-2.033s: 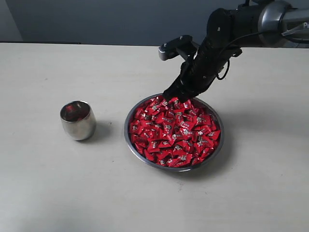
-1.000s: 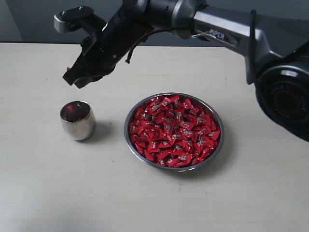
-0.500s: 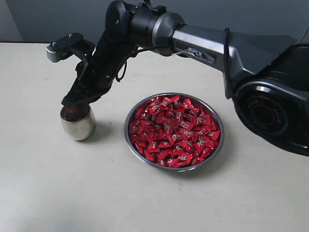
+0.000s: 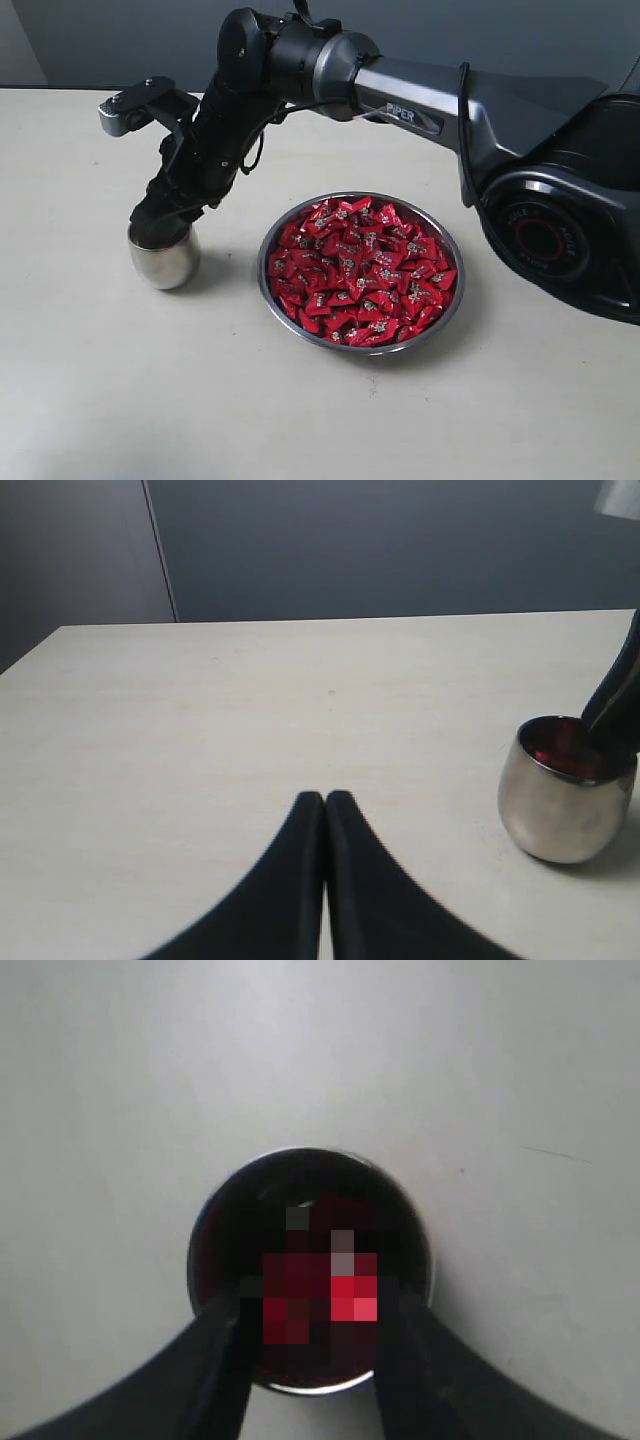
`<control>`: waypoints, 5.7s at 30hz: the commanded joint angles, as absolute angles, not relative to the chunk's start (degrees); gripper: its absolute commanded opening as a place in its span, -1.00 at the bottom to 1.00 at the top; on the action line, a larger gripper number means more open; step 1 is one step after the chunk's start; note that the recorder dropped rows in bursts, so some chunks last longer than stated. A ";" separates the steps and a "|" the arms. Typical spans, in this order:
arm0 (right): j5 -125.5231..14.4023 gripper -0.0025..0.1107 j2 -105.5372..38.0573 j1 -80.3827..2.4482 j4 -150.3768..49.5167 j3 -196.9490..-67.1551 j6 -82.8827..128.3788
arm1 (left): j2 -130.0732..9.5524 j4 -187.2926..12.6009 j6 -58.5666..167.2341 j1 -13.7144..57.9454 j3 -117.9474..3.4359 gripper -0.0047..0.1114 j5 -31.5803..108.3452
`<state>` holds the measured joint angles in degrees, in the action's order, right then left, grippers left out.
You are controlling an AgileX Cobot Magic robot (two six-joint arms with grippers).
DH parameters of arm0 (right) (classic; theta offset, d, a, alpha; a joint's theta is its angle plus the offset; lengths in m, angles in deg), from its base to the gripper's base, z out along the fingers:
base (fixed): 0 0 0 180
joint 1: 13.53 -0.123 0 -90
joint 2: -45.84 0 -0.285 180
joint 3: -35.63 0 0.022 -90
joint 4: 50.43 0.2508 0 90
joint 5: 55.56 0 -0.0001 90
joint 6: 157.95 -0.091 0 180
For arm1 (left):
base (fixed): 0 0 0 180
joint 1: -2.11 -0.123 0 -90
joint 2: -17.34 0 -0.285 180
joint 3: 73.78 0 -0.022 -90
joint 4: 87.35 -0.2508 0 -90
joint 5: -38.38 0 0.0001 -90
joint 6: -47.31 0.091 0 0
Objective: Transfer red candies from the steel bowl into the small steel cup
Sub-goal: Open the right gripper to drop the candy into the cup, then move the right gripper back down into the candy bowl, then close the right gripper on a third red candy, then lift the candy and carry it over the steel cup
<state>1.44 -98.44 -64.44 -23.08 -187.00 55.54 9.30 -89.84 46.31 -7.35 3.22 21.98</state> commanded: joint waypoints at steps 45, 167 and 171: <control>-26.44 -0.97 -72.01 -54.21 -38.37 -161.43 39.02 | 9.55 -89.91 46.17 -7.40 3.44 -0.91 22.08; -7.41 -0.97 -78.65 -53.69 -34.57 -162.02 36.86 | 9.55 -89.91 46.17 -7.40 3.44 -0.91 22.08; -9.55 -0.97 -79.09 -53.69 -21.52 -165.03 46.74 | 9.55 -89.91 46.17 -7.40 3.44 -0.91 22.08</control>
